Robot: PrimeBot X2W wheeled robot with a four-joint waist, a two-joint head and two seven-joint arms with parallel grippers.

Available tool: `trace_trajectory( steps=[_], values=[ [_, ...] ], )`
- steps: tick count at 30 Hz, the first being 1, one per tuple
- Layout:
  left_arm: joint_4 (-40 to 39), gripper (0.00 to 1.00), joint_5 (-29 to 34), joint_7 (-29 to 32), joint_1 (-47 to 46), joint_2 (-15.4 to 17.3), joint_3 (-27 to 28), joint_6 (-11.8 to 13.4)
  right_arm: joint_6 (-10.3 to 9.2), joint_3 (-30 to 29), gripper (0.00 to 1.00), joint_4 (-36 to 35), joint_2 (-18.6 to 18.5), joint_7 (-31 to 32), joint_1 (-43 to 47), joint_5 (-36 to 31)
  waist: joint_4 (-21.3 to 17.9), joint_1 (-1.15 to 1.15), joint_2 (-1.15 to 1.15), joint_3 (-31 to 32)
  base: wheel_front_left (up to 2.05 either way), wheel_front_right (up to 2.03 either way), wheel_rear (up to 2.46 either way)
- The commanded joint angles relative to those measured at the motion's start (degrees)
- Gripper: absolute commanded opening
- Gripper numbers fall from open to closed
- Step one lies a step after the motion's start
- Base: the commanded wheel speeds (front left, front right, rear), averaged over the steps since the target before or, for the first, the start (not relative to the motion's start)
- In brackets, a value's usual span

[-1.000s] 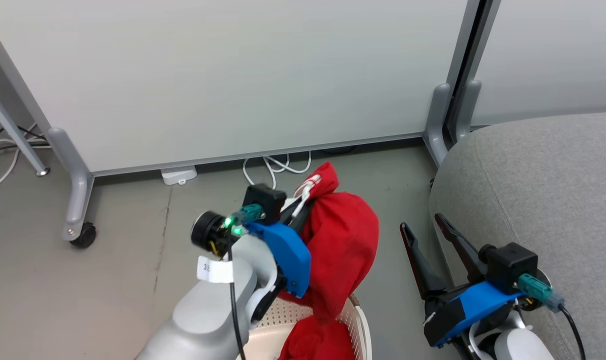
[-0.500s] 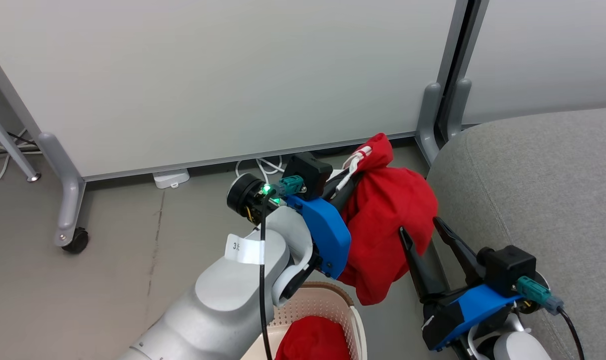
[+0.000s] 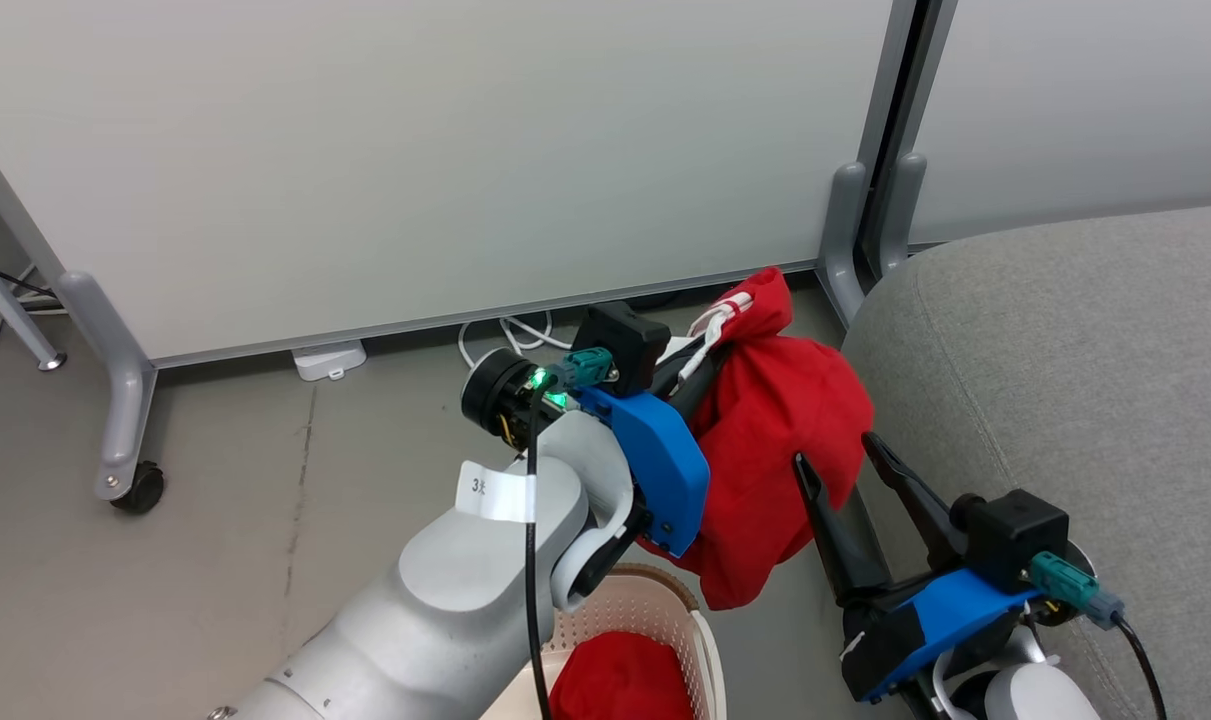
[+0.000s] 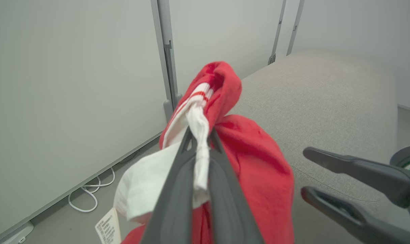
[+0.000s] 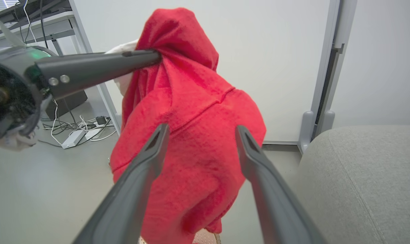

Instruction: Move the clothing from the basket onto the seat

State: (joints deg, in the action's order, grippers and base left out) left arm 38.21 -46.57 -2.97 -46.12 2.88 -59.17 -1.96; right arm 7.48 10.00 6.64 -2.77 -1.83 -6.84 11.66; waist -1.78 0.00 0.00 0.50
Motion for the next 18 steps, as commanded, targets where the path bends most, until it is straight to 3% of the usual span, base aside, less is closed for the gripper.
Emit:
trace_trajectory(
  steps=[1, 9, 18],
  values=[
    [0.4, 0.00, -0.4, -0.4, -0.9, 0.0, -0.3, 0.4, 0.03, 0.2, 1.00, -0.3, -0.2, 0.3, 0.6, 0.0, -0.1, 0.00, 0.00, 0.0, 0.00, 0.00, 0.00],
    [1.9, 0.00, -2.8, -1.4, -1.6, 0.0, -2.2, 0.7, 0.03, 2.2, 1.00, -1.3, -0.2, 2.5, -3.5, 0.7, -0.8, 0.00, 0.00, -0.2, 0.00, 0.00, 0.00],
    [1.4, 0.00, -5.2, -2.1, -2.5, 0.0, -4.3, 0.9, 0.03, 4.4, 1.00, 5.0, -0.2, 5.6, -9.2, -0.5, -1.0, 0.00, 0.00, -0.4, 0.00, 0.00, 0.00]
  ],
)
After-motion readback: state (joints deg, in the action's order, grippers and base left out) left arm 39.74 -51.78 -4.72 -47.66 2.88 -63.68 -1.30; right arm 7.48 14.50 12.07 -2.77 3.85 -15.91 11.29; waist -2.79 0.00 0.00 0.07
